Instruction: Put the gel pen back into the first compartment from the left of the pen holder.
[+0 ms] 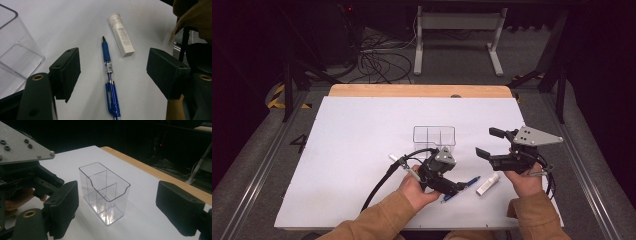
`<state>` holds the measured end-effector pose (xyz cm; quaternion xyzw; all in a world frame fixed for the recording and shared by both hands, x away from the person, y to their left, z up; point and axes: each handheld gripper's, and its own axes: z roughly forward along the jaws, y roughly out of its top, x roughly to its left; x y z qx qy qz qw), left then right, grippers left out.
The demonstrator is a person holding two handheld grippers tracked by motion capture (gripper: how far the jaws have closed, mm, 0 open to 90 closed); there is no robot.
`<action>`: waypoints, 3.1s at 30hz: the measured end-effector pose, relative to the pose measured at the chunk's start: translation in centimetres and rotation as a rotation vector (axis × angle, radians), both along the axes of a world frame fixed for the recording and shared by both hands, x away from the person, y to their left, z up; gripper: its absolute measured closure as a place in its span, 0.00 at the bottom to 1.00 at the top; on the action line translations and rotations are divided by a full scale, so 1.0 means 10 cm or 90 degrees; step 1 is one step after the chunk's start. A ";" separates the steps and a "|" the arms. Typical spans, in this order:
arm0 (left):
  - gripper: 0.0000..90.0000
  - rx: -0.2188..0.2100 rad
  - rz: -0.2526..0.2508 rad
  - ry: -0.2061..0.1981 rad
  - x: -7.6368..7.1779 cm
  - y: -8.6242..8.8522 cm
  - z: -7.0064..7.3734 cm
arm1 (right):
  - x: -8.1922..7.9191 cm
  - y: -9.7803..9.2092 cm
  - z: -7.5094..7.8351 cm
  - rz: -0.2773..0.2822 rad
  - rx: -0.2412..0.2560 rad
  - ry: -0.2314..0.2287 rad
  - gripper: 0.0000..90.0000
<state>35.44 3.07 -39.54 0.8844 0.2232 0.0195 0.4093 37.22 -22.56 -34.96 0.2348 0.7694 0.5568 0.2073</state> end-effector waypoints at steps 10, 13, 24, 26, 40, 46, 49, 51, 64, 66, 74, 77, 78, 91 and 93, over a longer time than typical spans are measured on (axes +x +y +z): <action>0.34 0.019 -0.011 0.016 0.01 -0.08 -0.05 | -0.01 0.00 0.01 -0.001 0.001 0.001 0.22; 0.36 0.017 -0.009 0.031 0.05 -0.11 -0.06 | -0.01 0.00 0.00 0.000 0.000 0.000 0.22; 0.47 0.048 -0.008 0.058 0.17 -0.27 -0.21 | -0.01 -0.08 0.02 -0.011 0.004 -0.005 0.22; 0.50 0.059 -0.011 0.055 0.17 -0.31 -0.24 | 0.00 -0.08 0.02 -0.012 0.004 -0.005 0.22; 0.64 0.124 -0.002 0.035 0.15 -0.53 -0.35 | 0.00 -0.09 0.01 -0.015 0.003 -0.002 0.22; 0.70 0.142 -0.003 0.025 0.15 -0.56 -0.40 | 0.00 -0.11 0.02 -0.018 0.003 -0.003 0.22; 0.73 0.155 -0.007 0.019 0.15 -0.58 -0.42 | 0.01 -0.11 0.01 -0.019 0.005 -0.002 0.22; 0.74 0.162 -0.007 0.018 0.15 -0.60 -0.44 | 0.01 -0.10 0.01 -0.019 0.004 -0.002 0.22; 0.86 0.181 0.006 0.008 0.11 -0.66 -0.47 | 0.01 -0.10 0.00 -0.015 0.002 0.001 0.22; 0.87 0.182 0.012 0.011 0.11 -0.66 -0.46 | 0.02 -0.10 0.00 -0.014 0.002 0.001 0.22; 0.88 0.187 0.013 0.008 0.10 -0.67 -0.46 | 0.02 -0.10 0.00 -0.013 0.003 0.004 0.22; 0.88 0.188 0.009 0.005 0.09 -0.67 -0.45 | 0.02 -0.10 -0.01 -0.014 0.004 0.004 0.22; 0.88 0.184 0.009 0.002 0.08 -0.66 -0.44 | 0.02 -0.10 -0.01 -0.013 0.005 0.002 0.22; 0.88 0.136 0.008 -0.036 0.00 -0.51 -0.17 | 0.00 -0.11 0.01 -0.014 0.010 -0.001 0.22; 0.88 0.130 0.010 -0.041 -0.02 -0.48 -0.14 | 0.00 -0.11 0.02 -0.013 0.012 -0.002 0.22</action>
